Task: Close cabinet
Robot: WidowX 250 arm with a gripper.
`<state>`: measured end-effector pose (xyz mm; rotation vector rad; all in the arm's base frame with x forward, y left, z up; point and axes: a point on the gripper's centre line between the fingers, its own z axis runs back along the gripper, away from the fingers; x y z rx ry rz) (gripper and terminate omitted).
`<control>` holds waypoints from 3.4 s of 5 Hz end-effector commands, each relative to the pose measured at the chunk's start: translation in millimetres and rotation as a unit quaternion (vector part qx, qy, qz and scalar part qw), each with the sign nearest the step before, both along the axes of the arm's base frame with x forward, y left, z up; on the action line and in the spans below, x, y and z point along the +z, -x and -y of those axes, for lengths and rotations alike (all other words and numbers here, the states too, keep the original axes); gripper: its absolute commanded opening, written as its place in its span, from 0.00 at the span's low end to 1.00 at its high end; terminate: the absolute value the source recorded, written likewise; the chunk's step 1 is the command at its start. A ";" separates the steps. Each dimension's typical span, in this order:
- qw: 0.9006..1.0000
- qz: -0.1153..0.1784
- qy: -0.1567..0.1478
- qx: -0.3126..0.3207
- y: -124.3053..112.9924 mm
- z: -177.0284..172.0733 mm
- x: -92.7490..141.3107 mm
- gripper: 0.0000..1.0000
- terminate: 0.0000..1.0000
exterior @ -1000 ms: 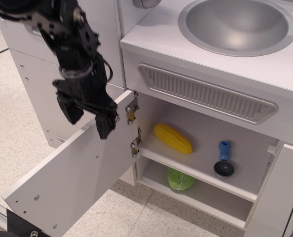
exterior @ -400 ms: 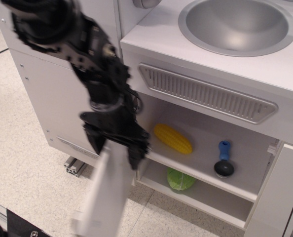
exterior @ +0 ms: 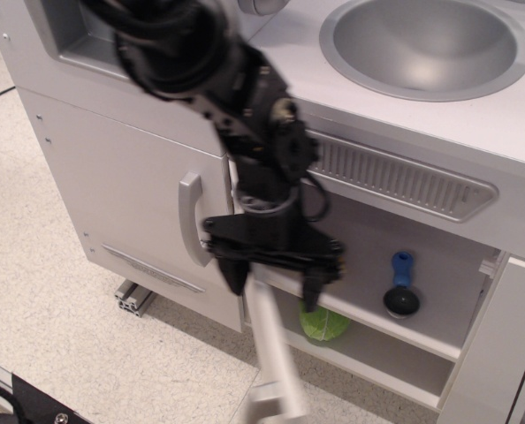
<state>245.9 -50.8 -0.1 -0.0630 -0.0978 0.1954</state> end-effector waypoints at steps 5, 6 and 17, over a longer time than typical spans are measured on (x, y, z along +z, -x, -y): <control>0.997 0.009 -0.013 -0.081 36.2 -27.5 18.4 1.00 0.00; 0.996 -0.011 -0.016 -0.089 33.1 -29.7 -8.6 1.00 0.00; 0.997 0.060 0.004 0.054 -49.8 17.0 -46.9 1.00 0.00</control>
